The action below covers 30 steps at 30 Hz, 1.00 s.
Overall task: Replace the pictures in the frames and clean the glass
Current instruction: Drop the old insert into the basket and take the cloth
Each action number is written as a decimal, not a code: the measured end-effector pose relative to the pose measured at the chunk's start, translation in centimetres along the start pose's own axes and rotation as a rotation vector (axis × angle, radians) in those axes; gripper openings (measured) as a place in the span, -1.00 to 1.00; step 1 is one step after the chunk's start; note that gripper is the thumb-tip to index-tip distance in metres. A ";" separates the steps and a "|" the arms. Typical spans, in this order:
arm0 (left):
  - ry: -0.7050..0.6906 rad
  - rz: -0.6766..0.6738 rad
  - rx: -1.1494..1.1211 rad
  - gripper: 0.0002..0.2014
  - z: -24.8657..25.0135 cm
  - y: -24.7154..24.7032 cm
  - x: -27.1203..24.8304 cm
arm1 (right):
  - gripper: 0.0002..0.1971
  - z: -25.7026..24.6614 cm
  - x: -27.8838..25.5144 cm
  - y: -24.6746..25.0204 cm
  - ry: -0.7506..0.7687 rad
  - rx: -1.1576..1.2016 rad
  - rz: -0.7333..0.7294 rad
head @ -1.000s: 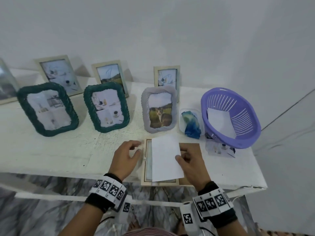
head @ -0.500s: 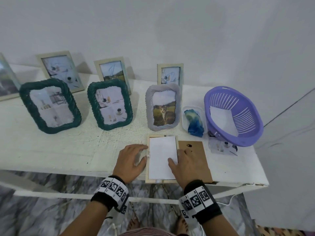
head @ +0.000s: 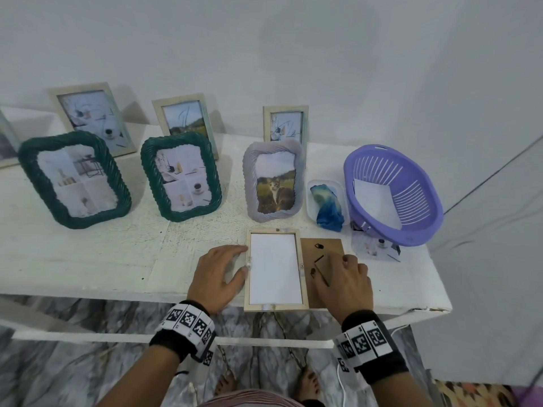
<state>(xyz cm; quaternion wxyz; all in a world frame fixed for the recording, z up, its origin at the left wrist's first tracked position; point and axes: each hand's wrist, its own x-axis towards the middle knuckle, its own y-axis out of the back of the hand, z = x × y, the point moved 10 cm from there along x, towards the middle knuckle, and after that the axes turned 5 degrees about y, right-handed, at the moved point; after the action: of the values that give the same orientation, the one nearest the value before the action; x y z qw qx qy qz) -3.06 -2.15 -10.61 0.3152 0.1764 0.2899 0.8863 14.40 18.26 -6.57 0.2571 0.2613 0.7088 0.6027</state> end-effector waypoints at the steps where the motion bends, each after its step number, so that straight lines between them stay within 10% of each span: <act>1: -0.003 -0.001 0.005 -0.54 0.0 0.0 0.0 | -0.53 0.5 0.0 -0.3 -0.013 -0.011 -0.028; 15: -0.034 0.018 0.046 -0.55 0.3 -0.1 -0.1 | -0.59 2.5 -0.9 2.3 -0.008 0.133 0.117; 21: -0.032 0.014 0.056 -0.55 0.3 -0.2 -0.2 | -0.64 -3.5 -1.7 5.4 0.192 0.079 0.294; 30: -0.036 0.021 0.078 -0.54 0.4 -0.1 -0.2 | -0.61 -8.9 -0.4 1.8 0.278 0.056 0.174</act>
<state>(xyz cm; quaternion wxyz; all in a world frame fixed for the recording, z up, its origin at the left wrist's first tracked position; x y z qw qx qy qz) -2.69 -2.05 -10.37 0.3038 0.2078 0.3168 0.8742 8.78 11.80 -3.49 0.0961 0.2429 0.7286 0.6332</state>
